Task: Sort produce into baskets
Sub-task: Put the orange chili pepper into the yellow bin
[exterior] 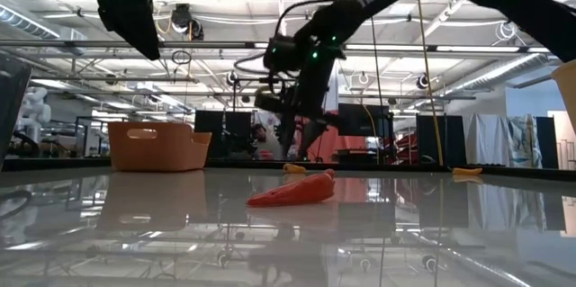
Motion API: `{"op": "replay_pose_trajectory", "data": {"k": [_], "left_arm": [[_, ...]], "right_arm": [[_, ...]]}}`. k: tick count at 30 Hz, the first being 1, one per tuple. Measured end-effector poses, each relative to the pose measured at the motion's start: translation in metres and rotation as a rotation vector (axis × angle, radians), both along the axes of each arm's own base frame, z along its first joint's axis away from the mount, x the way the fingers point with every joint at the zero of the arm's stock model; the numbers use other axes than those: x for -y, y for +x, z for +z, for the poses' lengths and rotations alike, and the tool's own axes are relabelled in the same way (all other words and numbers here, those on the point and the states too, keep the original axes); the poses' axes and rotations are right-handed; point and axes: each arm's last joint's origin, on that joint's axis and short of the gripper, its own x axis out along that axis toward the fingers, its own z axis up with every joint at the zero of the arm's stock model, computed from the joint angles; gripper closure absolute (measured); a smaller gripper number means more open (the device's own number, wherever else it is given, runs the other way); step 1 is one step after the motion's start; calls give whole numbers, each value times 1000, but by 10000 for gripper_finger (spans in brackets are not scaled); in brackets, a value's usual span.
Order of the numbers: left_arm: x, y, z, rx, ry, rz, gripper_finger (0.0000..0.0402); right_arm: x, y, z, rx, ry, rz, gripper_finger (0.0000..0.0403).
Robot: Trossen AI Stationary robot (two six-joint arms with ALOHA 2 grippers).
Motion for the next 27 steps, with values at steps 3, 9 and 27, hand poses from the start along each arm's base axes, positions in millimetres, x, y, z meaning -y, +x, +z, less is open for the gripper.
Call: {"op": "replay_pose_trajectory", "data": {"k": [3, 9, 27], "left_arm": [[0, 0, 0, -2, 2, -5, 214], [4, -4, -1, -24, 8, -25, 214], [10, -9, -2, -47, 48, -69, 214]], "right_arm": [[0, 3, -17, -32, 22, -21, 277], [-8, 7, -29, -68, 22, -27, 278], [-36, 12, -31, -120, 36, 83, 394]]}}
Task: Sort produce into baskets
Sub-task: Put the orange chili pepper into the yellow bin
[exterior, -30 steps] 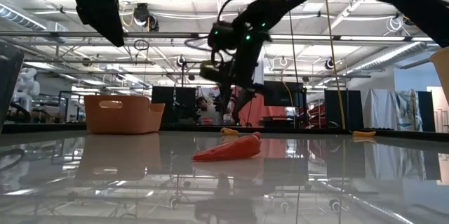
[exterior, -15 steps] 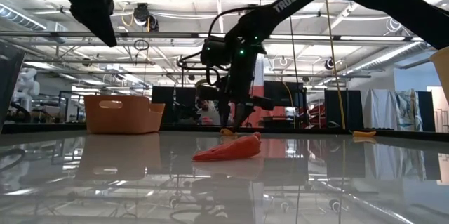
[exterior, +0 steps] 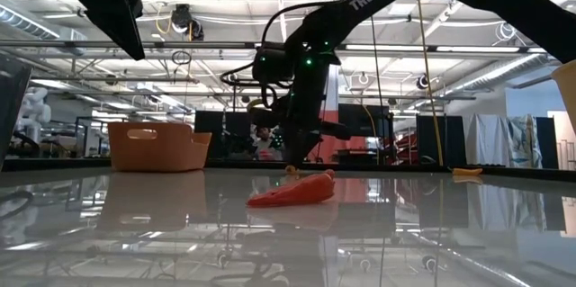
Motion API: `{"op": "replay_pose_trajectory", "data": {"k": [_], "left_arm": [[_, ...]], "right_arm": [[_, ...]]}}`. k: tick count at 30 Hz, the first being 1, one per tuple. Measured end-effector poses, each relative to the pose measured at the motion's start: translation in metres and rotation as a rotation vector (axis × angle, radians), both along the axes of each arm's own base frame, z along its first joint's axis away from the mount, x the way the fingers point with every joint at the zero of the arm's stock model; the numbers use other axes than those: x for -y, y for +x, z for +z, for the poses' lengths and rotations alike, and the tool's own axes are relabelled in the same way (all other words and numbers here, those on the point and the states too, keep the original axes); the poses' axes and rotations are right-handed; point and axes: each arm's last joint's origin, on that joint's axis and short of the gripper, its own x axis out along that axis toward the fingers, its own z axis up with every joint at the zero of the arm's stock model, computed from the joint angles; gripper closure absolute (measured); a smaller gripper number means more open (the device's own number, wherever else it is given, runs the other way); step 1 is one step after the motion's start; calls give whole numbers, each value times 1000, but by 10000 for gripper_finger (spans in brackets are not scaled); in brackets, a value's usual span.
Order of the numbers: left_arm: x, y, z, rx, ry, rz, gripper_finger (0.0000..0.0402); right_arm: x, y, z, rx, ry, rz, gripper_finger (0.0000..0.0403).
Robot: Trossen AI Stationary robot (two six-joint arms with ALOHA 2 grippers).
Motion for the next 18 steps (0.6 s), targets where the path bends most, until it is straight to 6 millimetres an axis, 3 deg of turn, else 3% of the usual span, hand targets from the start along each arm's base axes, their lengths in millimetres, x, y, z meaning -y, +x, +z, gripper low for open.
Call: {"op": "replay_pose_trajectory", "data": {"k": [6, 10, 18], "left_arm": [[0, 0, 0, 1, 1, -3, 214], [0, 0, 0, 4, 2, -3, 214], [0, 1, 1, 21, 12, 1, 214]], "right_arm": [[-8, -6, 11, -31, 19, 17, 400], [-18, -12, 35, -26, 22, 45, 402], [-73, -38, 90, -119, 56, 166, 402]]}}
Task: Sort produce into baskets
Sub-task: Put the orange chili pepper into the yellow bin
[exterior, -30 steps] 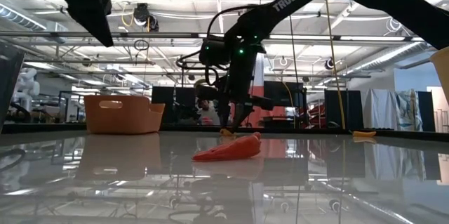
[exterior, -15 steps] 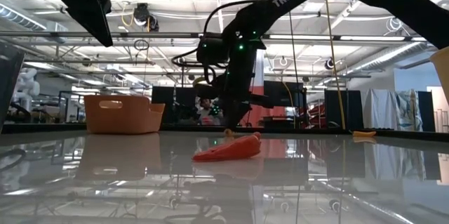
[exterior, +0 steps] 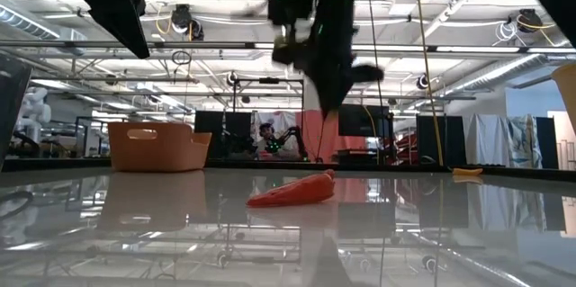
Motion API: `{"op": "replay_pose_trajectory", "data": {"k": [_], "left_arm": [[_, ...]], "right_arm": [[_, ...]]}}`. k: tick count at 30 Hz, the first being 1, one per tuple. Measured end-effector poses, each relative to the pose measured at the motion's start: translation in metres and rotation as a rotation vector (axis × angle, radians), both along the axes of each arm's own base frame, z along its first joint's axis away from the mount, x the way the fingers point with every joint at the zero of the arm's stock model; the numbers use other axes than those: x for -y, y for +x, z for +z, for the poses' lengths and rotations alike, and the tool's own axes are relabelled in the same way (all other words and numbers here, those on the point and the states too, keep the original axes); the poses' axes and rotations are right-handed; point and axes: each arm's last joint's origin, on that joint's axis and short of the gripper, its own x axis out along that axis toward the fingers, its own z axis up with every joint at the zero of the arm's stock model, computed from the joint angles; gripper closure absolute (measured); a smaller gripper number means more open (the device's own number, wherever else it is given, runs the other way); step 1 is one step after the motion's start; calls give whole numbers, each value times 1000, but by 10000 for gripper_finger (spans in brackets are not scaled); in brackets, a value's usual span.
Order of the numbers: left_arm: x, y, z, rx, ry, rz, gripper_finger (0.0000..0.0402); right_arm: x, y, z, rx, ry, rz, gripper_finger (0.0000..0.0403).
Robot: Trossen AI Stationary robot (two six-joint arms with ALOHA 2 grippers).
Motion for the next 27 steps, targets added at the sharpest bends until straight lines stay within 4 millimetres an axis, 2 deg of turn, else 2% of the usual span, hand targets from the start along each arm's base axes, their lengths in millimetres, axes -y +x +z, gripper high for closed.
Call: {"op": "replay_pose_trajectory", "data": {"k": [9, 14, 20, 24, 27], "left_arm": [[2, 10, 6, 111, 35, -65, 214], [-1, 21, 12, 203, 49, -99, 214], [-12, 35, 21, 331, 52, -86, 214], [-21, 45, 29, 436, 28, -37, 214], [-26, 51, 36, 519, 10, -4, 214]], "right_arm": [[-93, -40, 57, -40, 8, 138, 403], [-158, -70, 74, -85, 8, 247, 403], [-233, -107, 77, -118, 24, 271, 402], [-277, -129, 65, -81, 41, 271, 402], [-298, -145, 53, -83, 49, 205, 402]]}}
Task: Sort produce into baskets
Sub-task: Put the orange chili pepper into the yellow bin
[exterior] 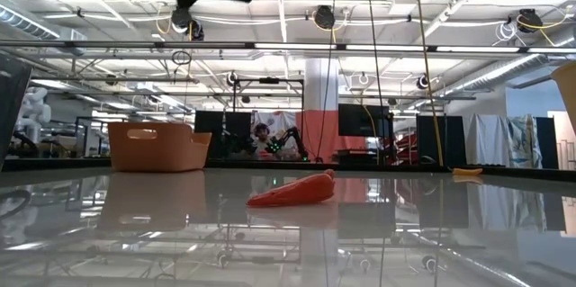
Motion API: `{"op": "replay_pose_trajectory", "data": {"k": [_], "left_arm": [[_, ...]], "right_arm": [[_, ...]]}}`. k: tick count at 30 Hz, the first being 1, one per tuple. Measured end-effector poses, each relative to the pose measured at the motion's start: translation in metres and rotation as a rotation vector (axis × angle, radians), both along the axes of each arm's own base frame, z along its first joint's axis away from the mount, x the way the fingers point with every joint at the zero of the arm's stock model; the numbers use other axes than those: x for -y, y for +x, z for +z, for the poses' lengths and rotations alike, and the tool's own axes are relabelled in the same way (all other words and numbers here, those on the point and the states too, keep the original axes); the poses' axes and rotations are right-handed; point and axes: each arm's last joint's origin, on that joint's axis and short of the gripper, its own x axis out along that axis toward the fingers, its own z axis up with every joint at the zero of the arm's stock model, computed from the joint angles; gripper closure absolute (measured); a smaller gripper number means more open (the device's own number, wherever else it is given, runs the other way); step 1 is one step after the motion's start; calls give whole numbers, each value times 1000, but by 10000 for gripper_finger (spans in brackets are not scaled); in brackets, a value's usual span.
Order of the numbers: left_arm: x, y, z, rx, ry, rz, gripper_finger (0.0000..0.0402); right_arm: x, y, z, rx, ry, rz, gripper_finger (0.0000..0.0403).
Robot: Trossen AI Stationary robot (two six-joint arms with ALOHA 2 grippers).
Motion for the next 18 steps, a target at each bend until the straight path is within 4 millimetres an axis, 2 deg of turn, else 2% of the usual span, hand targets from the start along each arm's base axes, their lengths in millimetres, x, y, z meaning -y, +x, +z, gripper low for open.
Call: {"op": "replay_pose_trajectory", "data": {"k": [4, 8, 13, 18], "left_arm": [[-6, 5, 6, 76, -24, 25, 214], [-9, 7, 8, 99, -39, 35, 214], [-8, 7, 8, 102, -67, 38, 214], [-6, 7, 8, 101, -136, 22, 214]], "right_arm": [[-20, -11, -18, 32, 35, -83, 402], [-31, -18, -31, 48, 61, -130, 403], [-32, -26, -39, 26, 37, -187, 392], [-30, -28, -40, 6, 8, -149, 373]]}}
